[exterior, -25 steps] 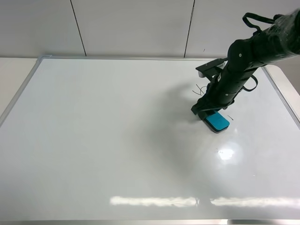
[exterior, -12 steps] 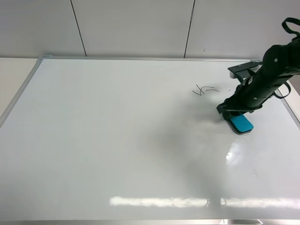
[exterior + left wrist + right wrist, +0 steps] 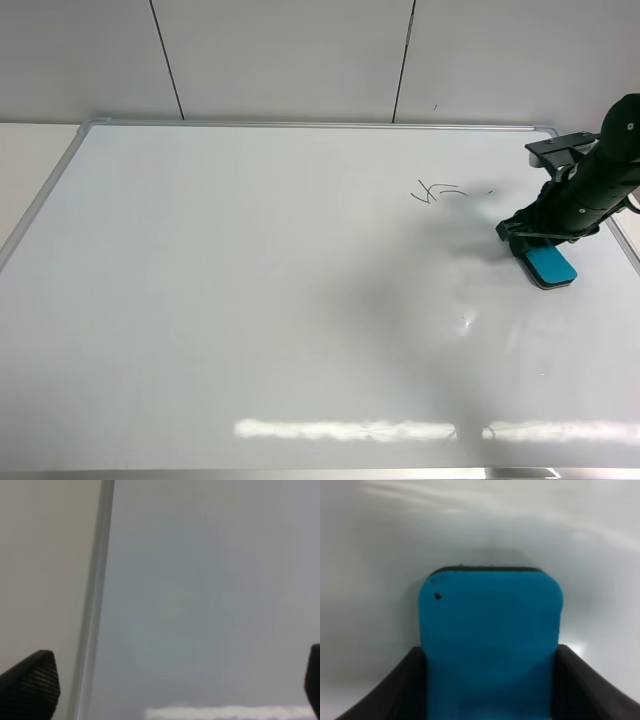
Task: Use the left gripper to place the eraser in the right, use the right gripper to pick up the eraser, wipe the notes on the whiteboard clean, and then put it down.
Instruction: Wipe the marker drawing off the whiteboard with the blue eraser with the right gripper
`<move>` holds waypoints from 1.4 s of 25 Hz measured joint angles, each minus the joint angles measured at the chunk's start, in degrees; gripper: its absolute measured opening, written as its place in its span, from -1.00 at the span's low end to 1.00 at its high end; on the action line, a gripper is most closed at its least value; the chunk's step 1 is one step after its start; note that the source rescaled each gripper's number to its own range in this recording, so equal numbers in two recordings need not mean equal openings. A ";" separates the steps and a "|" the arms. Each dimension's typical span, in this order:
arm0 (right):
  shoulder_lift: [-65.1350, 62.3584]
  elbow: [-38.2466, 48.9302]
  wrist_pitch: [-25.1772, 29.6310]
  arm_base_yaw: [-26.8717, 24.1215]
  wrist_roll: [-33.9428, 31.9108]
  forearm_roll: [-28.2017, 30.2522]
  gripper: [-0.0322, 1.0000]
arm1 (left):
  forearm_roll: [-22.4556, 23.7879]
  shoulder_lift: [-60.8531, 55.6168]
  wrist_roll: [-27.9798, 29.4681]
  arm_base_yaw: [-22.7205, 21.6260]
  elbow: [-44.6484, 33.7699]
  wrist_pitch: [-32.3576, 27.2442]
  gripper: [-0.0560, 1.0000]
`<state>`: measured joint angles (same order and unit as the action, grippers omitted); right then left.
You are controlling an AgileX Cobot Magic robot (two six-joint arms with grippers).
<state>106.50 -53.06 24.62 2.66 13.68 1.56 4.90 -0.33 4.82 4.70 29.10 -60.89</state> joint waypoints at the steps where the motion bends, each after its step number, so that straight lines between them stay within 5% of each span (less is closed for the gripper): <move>1: -0.11 0.00 0.41 1.70 0.12 -0.25 -0.86 | 0.00 0.00 0.00 0.00 0.00 0.00 1.00; 9: 1.08 -1.04 -2.55 17.82 -5.99 -0.98 -0.86 | 0.00 0.00 0.00 0.00 0.00 0.00 1.00; 14: 7.45 -13.03 2.88 23.13 -13.13 1.07 -0.86 | 0.00 0.00 0.00 0.00 0.00 0.05 1.00; 22: 15.97 -32.36 13.14 23.72 -16.65 7.13 -0.86 | 0.00 0.00 0.00 0.00 0.00 0.05 1.00; 35: 18.25 -33.74 16.42 16.06 -17.24 8.21 -0.86 | 0.00 0.00 0.00 0.00 0.00 0.05 1.00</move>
<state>124.75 -86.80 41.04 18.71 -3.56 9.77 4.90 -0.33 4.82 4.70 29.10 -60.84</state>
